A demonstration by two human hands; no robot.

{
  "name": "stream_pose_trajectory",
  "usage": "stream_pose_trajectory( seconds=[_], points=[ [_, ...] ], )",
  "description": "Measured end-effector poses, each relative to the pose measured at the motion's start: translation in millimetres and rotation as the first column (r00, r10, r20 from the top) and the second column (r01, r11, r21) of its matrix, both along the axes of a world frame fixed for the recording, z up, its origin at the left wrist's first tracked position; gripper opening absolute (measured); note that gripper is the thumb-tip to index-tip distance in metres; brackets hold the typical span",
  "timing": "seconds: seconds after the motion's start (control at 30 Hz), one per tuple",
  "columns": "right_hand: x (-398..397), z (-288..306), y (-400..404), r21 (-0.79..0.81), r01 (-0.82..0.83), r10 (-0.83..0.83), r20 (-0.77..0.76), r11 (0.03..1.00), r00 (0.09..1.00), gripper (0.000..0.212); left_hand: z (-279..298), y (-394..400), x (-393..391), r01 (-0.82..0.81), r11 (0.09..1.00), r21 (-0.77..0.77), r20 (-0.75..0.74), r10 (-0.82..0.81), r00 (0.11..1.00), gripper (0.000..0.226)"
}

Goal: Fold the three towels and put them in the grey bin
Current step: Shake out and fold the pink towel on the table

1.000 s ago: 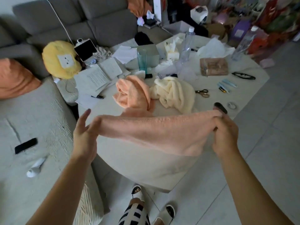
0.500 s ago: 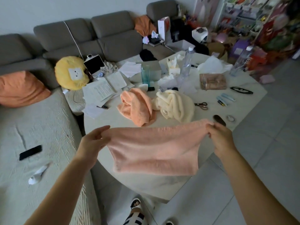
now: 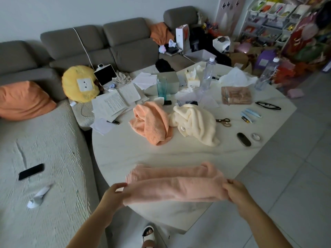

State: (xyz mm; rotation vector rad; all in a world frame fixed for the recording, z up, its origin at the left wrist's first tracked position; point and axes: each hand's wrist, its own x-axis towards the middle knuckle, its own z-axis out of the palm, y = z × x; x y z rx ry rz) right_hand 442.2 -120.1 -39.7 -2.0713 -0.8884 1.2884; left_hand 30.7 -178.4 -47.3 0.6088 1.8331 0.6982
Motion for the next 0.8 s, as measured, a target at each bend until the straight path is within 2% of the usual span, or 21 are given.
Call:
stream_pose_trajectory(
  seconds=[0.1,0.17,0.23,0.33,0.43,0.53,0.6,0.67,0.7,0.77,0.8],
  points=[
    [4,-11,-17,-0.112,-0.017,0.023,0.046,0.994,0.999,0.023,-23,-9,2,-0.014,0.992,-0.126,0.007,0.015,1.0,0.055],
    [4,-10,-23,-0.126,-0.031,0.038,0.047,0.992,0.998,0.02,-31,-11,2,-0.015,0.988,-0.154,0.018,0.018,1.0,0.064],
    [4,-10,-22,-0.074,-0.056,0.061,0.069,0.996,0.996,0.015,-34,-6,4,-0.021,0.992,-0.121,-0.07,0.012,0.997,0.063],
    [-2,-12,-12,0.021,-0.073,0.07,0.113,0.997,0.991,0.013,-29,12,9,0.024,0.999,-0.037,-0.296,-0.034,0.955,0.061],
    [-16,-17,9,-0.013,-0.159,0.159,0.155,0.987,0.975,0.03,-28,44,14,0.102,0.995,-0.013,-0.343,-0.1,0.934,0.054],
    [-32,-22,37,0.0,-0.221,0.214,0.244,0.975,0.946,0.04,-35,80,10,0.156,0.978,-0.135,-0.367,-0.196,0.909,0.064],
    [-37,-28,56,0.002,-0.105,0.102,0.216,0.995,0.971,0.045,-37,102,5,0.151,0.96,-0.236,-0.351,-0.229,0.908,0.075],
    [-39,-37,69,-0.106,0.005,0.015,0.19,0.994,0.982,0.063,-40,116,2,0.158,0.933,-0.324,-0.235,-0.241,0.942,0.077],
    [-39,-42,73,-0.158,0.005,0.021,0.164,0.987,0.986,0.063,-40,120,2,0.195,0.905,-0.377,-0.183,-0.279,0.943,0.076],
    [-43,-41,75,-0.195,-0.034,0.055,0.104,0.98,0.993,0.045,-36,125,4,0.298,0.854,-0.425,-0.145,-0.389,0.91,0.064],
    [-43,-37,79,-0.178,-0.04,0.057,0.096,0.983,0.994,0.036,-33,130,5,0.322,0.86,-0.395,-0.143,-0.404,0.904,0.048]
  ],
)
